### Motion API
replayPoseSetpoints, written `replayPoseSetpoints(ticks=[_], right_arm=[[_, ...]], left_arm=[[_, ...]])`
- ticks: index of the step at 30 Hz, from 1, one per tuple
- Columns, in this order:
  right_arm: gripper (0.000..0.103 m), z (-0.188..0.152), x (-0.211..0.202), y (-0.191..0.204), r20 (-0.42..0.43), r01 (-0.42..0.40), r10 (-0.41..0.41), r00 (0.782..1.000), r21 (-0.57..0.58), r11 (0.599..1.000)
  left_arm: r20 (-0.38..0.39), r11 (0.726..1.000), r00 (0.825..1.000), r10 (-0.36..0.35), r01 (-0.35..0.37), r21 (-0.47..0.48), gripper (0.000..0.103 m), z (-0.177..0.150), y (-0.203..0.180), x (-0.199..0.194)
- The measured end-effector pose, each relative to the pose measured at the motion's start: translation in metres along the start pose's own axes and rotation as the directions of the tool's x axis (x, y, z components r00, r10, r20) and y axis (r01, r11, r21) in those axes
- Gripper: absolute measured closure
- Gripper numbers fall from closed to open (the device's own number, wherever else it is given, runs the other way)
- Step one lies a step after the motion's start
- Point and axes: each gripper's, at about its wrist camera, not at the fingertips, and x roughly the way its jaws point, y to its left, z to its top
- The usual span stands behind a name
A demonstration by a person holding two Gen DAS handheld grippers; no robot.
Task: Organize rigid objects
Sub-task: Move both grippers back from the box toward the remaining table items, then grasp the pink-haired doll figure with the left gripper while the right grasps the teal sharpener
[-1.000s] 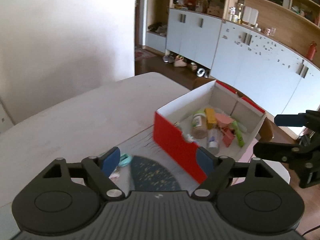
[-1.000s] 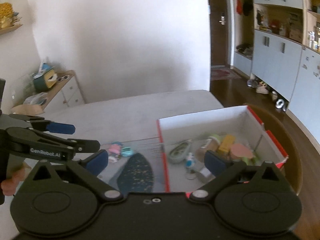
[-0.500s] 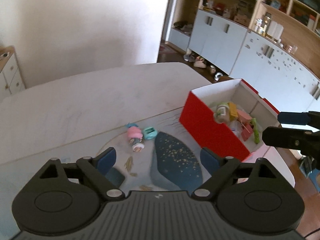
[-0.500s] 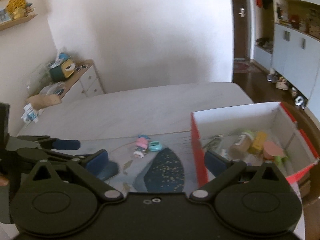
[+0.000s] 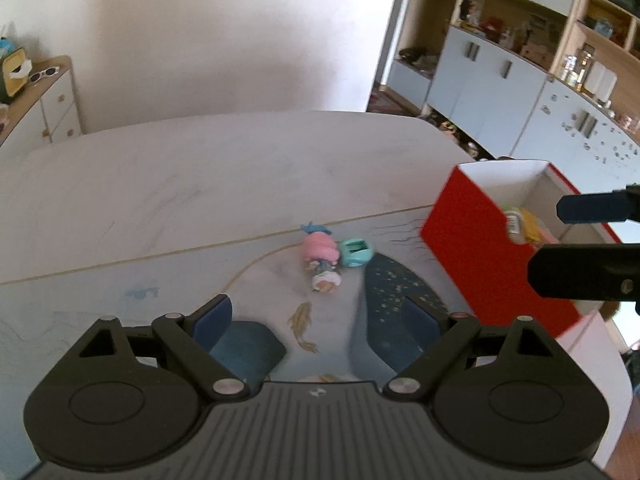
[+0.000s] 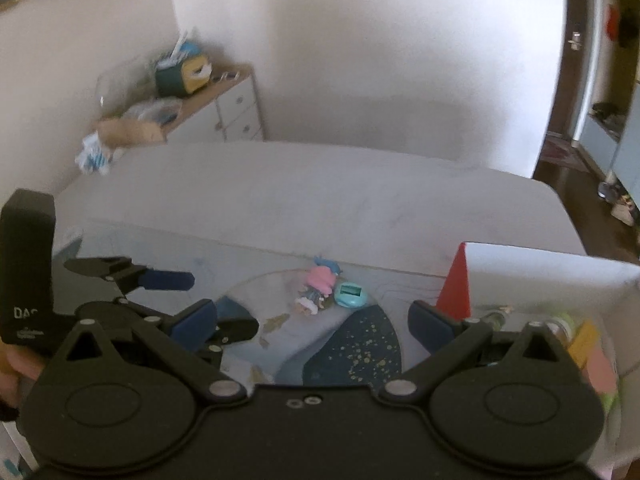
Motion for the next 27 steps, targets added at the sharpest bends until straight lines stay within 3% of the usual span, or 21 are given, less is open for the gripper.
replayPoseSetpoints(ticks=[6, 13, 20, 27], right_arm=[[0.006, 0.014, 0.029, -0.016, -0.108, -0.075, 0.06, 0.992, -0.146, 0.986], [0.02, 0.028, 0.066, -0.021, -0.219, -0.128, 0.061, 0.974, -0.305, 0.944], [0.031, 0.036, 0.098, -0.008, -0.338, -0.181, 0.027, 0.941, -0.435, 0.882], [0.046, 0.037, 0.122, 0.003, -0.434, -0.226, -0.006, 0.901, -0.479, 0.848]], left_arm=[[-0.017, 1.0, 1.0, -0.002, 0.001, -0.025, 0.011, -0.003, 0.004, 0.029], [-0.046, 0.999, 0.999, 0.025, -0.027, -0.028, 0.011, -0.003, -0.001, 0.063], [-0.047, 0.998, 0.997, 0.064, -0.063, 0.01, 0.011, -0.004, -0.013, 0.085], [-0.038, 0.997, 0.996, 0.081, -0.081, -0.012, 0.011, -0.004, -0.016, 0.1]])
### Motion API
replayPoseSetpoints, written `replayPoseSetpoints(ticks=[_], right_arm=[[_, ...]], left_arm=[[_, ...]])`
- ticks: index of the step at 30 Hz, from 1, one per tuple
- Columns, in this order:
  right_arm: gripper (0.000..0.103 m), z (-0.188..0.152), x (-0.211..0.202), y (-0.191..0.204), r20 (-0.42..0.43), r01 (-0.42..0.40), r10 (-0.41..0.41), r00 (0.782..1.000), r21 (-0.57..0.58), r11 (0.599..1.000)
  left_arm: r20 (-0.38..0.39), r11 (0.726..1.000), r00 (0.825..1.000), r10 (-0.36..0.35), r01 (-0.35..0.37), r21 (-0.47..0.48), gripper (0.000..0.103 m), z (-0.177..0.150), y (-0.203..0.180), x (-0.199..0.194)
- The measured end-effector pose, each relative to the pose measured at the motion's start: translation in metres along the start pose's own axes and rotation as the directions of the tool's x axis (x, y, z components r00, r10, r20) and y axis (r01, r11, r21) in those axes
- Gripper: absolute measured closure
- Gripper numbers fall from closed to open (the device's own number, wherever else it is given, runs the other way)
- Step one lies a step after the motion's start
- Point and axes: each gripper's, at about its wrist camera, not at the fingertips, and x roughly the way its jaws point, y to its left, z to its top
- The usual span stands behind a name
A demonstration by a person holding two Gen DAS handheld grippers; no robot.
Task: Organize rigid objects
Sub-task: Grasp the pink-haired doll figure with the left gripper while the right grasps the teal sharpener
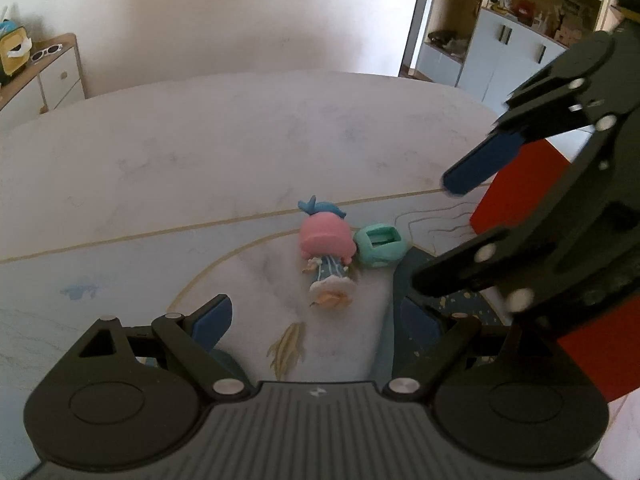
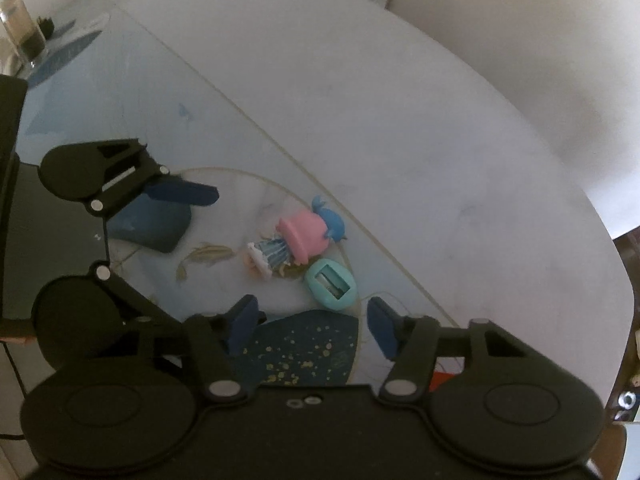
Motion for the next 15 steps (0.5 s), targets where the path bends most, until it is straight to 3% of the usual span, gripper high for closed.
replayPoseSetpoints(ticks=[8, 10, 15], right_arm=[[0.056, 0.012, 0.009, 0.004, -0.043, -0.024, 0.022, 0.999, -0.036, 0.999], [0.06, 0.014, 0.01, 0.006, -0.046, -0.03, 0.028, 0.999, -0.035, 0.999], [0.062, 0.019, 0.013, 0.007, -0.056, -0.041, 0.039, 0.998, -0.036, 0.999]], left_arm=[[0.006, 1.0, 1.0, 0.007, -0.007, 0.015, 0.019, 0.001, 0.001, 0.013], [0.012, 1.0, 1.0, 0.008, -0.008, 0.021, 0.029, 0.0, 0.001, 0.015], [0.03, 0.998, 0.999, 0.017, -0.019, 0.066, 0.036, 0.001, 0.0, 0.018]])
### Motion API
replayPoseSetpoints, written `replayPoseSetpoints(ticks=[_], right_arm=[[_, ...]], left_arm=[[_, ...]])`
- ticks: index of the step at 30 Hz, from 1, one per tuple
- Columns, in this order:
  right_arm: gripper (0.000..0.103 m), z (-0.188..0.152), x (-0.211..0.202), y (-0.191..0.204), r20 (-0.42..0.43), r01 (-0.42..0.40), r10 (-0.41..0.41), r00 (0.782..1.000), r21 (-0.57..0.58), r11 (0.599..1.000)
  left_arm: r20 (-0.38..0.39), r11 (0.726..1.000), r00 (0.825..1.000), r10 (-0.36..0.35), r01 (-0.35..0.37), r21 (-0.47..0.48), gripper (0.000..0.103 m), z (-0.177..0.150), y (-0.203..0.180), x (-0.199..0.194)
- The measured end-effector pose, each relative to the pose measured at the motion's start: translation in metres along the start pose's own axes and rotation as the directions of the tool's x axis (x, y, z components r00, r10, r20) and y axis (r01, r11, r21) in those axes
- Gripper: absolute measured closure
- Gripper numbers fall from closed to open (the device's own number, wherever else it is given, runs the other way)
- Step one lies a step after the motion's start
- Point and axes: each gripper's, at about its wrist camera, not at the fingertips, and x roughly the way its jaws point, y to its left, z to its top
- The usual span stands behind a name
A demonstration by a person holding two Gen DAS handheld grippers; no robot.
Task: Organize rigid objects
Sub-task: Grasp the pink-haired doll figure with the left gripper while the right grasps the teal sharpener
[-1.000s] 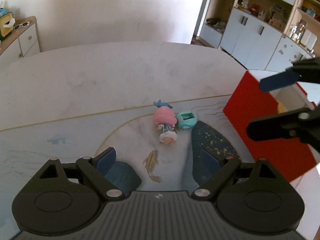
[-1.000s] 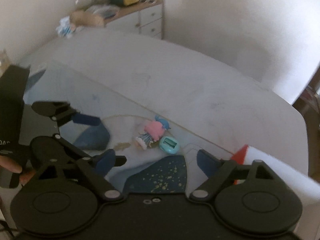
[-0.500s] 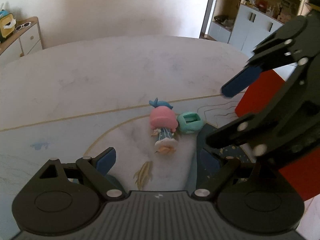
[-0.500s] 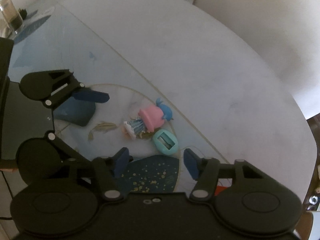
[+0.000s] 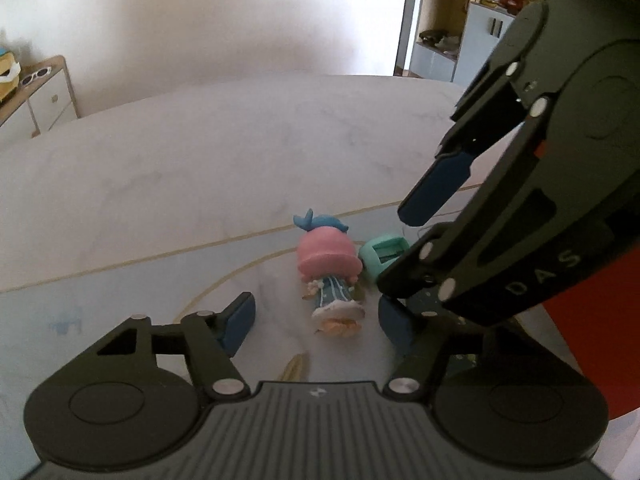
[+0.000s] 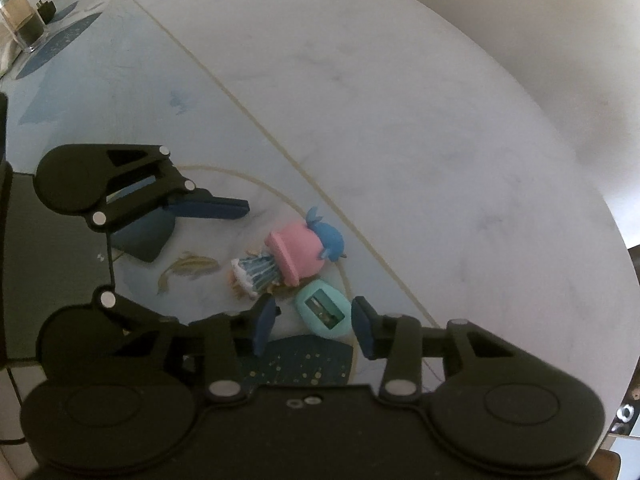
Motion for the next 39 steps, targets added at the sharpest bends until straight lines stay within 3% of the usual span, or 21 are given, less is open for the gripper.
replayPoseSetpoints(ticks=[11, 17, 22, 28, 35, 39], right_arm=[[0.067, 0.004, 0.003, -0.001, -0.02, -0.011, 0.013, 1.0, 0.092, 0.996], [0.072, -0.002, -0.001, -0.002, -0.004, -0.043, 0.044, 0.999, 0.146, 0.988], [0.074, -0.01, -0.008, 0.006, 0.023, -0.037, 0.033, 0.999, 0.19, 0.981], [0.093, -0.026, -0.025, 0.013, 0.07, -0.02, 0.0, 0.998, 0.287, 0.958], [0.091, -0.038, -0.027, 0.025, 0.064, -0.008, -0.011, 0.998, 0.292, 0.956], [0.081, -0.032, -0.038, 0.018, 0.079, -0.006, -0.018, 0.997, 0.298, 0.955]], left_arm=[[0.034, 0.991, 0.999, -0.021, 0.017, 0.129, 0.057, 0.0, -0.007, 0.003], [0.029, 0.991, 0.998, -0.053, 0.049, 0.121, 0.071, -0.001, -0.002, 0.002], [0.031, 0.992, 0.998, -0.052, 0.048, 0.12, 0.071, -0.003, -0.001, -0.001], [0.024, 0.995, 0.999, -0.04, 0.037, 0.095, 0.071, -0.009, 0.004, -0.008], [0.014, 0.998, 0.999, -0.045, 0.045, 0.039, 0.071, -0.017, 0.01, -0.023], [0.028, 0.999, 0.998, -0.051, 0.05, 0.019, 0.071, -0.018, 0.015, -0.033]])
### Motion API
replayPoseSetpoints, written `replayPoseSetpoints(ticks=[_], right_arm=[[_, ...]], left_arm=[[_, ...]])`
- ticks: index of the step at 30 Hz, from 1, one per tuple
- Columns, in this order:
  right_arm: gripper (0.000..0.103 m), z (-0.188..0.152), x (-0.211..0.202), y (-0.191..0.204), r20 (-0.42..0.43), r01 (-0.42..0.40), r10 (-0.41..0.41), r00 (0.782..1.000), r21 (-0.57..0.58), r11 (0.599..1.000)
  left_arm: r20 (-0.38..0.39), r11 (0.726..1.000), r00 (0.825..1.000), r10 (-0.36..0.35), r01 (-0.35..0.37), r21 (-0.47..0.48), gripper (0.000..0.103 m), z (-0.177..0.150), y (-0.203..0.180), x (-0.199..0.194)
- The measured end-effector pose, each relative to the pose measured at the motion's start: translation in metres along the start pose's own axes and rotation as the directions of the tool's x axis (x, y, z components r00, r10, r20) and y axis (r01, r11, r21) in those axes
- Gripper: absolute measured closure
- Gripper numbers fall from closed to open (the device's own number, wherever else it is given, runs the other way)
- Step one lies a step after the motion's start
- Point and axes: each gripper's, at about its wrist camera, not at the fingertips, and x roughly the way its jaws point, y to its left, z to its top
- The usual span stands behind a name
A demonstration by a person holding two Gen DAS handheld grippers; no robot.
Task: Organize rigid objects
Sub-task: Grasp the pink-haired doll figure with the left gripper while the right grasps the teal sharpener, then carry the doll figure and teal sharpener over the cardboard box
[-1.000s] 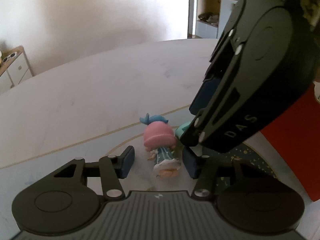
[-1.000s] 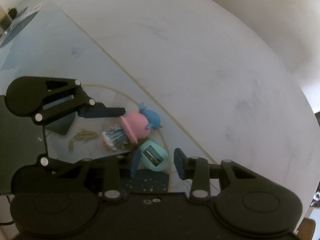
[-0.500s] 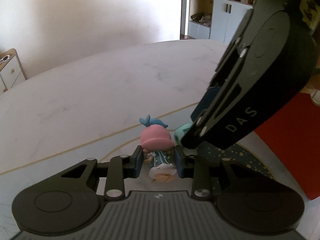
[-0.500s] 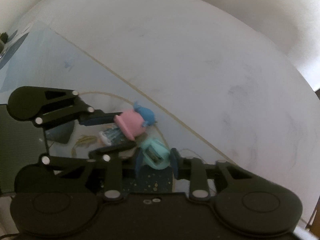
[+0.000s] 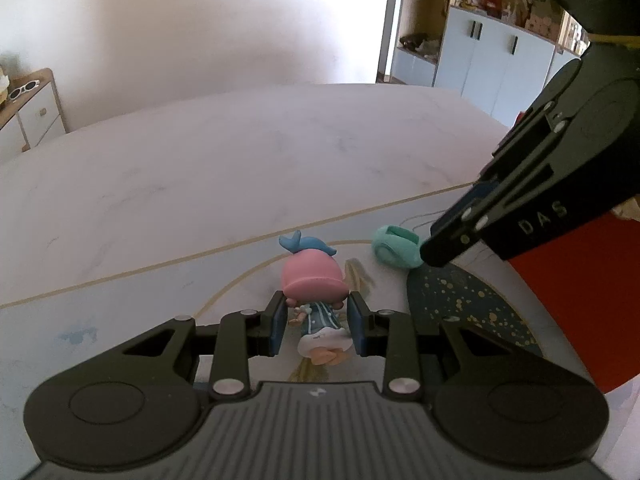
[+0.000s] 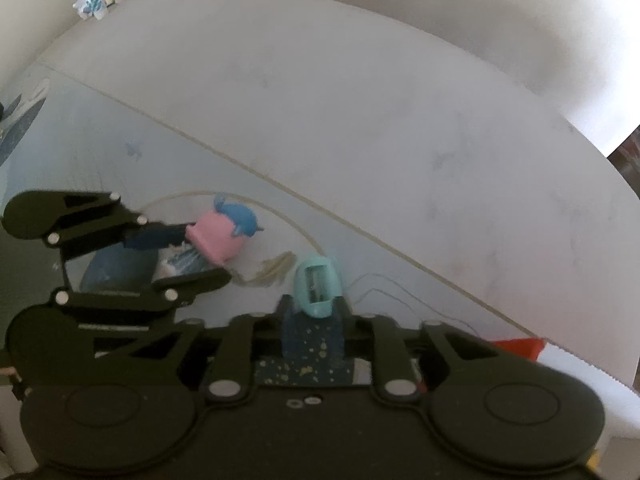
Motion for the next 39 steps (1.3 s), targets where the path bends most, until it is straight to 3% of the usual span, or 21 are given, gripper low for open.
replayPoseSetpoints(ticks=[3, 5, 7, 9, 17, 30, 39], right_arm=[[0.077, 0.005, 0.001, -0.003, -0.011, 0.014, -0.014, 1.0, -0.018, 1.0], [0.07, 0.01, 0.005, -0.004, -0.018, 0.01, -0.01, 1.0, -0.007, 1.0], [0.046, 0.015, 0.004, -0.001, -0.011, 0.031, -0.031, 0.999, 0.001, 1.0], [0.039, 0.021, -0.002, -0.002, 0.006, 0.038, -0.038, 0.999, -0.003, 0.999], [0.042, 0.021, 0.013, 0.002, -0.054, 0.024, -0.025, 0.998, -0.014, 1.0], [0.073, 0.019, 0.017, -0.009, -0.064, 0.038, -0.037, 0.997, 0.008, 0.999], [0.074, 0.001, 0.005, -0.016, -0.026, 0.053, -0.051, 0.998, 0.08, 0.995]], left_arm=[[-0.002, 1.0, 1.0, -0.002, 0.002, -0.024, 0.071, 0.008, 0.002, 0.001], [0.0, 0.999, 1.0, -0.001, 0.001, -0.034, 0.071, 0.006, 0.008, -0.001], [0.001, 0.999, 1.0, -0.002, 0.002, -0.047, 0.071, 0.005, 0.009, -0.003], [0.002, 0.998, 1.0, -0.004, 0.004, -0.058, 0.071, 0.003, 0.008, -0.002], [0.007, 0.996, 1.0, -0.009, 0.01, -0.094, 0.071, 0.004, 0.016, -0.013], [0.009, 0.994, 1.0, -0.011, 0.012, -0.113, 0.071, 0.007, 0.02, -0.021], [0.013, 0.994, 1.0, -0.015, 0.017, -0.108, 0.071, 0.006, 0.016, -0.03]])
